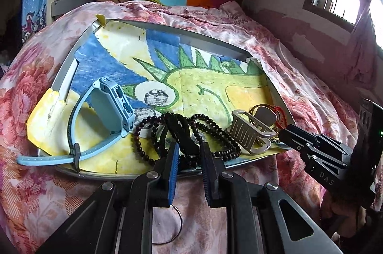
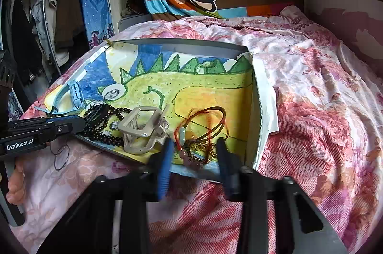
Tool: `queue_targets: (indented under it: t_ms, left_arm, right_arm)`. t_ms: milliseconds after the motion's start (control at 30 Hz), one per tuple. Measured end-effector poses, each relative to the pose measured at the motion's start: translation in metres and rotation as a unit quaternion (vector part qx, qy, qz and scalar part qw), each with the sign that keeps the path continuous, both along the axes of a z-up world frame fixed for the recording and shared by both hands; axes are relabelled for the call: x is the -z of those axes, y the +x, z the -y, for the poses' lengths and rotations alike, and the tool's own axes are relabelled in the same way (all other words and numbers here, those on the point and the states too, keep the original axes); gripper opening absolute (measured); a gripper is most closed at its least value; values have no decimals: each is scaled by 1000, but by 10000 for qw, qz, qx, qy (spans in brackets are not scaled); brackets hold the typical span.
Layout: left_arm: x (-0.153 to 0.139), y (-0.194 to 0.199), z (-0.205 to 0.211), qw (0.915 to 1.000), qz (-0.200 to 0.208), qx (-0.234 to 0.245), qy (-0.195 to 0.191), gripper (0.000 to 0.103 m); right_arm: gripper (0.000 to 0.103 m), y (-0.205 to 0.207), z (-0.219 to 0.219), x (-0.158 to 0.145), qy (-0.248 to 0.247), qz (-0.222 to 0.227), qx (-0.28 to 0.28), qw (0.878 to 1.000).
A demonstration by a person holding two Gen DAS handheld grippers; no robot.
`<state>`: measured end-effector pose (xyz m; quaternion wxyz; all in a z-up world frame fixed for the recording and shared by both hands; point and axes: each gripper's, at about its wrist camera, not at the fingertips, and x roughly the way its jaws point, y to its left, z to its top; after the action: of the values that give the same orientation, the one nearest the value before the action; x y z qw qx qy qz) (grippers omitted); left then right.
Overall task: Organize jewelry
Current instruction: 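Withdraw both grippers from the tray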
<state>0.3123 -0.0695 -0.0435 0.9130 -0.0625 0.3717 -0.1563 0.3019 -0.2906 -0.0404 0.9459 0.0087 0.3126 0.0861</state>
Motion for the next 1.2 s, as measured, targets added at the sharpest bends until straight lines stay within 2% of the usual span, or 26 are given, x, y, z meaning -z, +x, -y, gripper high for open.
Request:
queue_targets:
  t_ms: [133, 233, 300, 367, 467, 600, 700, 800, 900, 1200]
  left_arm:
    - [-8, -5, 2, 9999, -4, -73, 95, 18]
    - [-17, -13, 1, 9999, 83, -136, 39, 30]
    - [-24, -20, -3, 9996, 155, -229, -53, 49]
    - [-32, -30, -5, 9988, 307, -364, -127, 62]
    - [-44, -43, -6, 9973, 524, -512, -82, 71]
    - [-62, -69, -1, 9931, 958, -661, 130, 94]
    - [-72, -88, 1, 9896, 1215, -743, 198, 101]
    - [-79, -109, 0, 9859, 1430, -822, 290, 102]
    - [-84, -129, 0, 9818, 1616, -889, 454, 103]
    - [-82, -193, -17, 9786, 1705, -962, 635, 103]
  right_arm:
    - [46, -7, 4, -9, -56, 115, 55, 9999]
    - [56, -15, 7, -20, -39, 241, 103, 9996]
    - [59, -20, 9, -28, -5, 332, 115, 9994]
    - [61, -27, 10, -37, 23, 424, 99, 9991]
    - [70, -41, 12, -50, 41, 586, 27, 9983]
    - [79, -65, 13, -63, -58, 829, -84, 9965]
    - [85, -85, 12, -72, -123, 973, -178, 9950]
    - [92, -111, 9, -79, -169, 1151, -301, 9928]
    - [93, -133, 4, -85, -194, 1306, -415, 9904]
    - [94, -183, -9, -93, -110, 1423, -595, 9880]
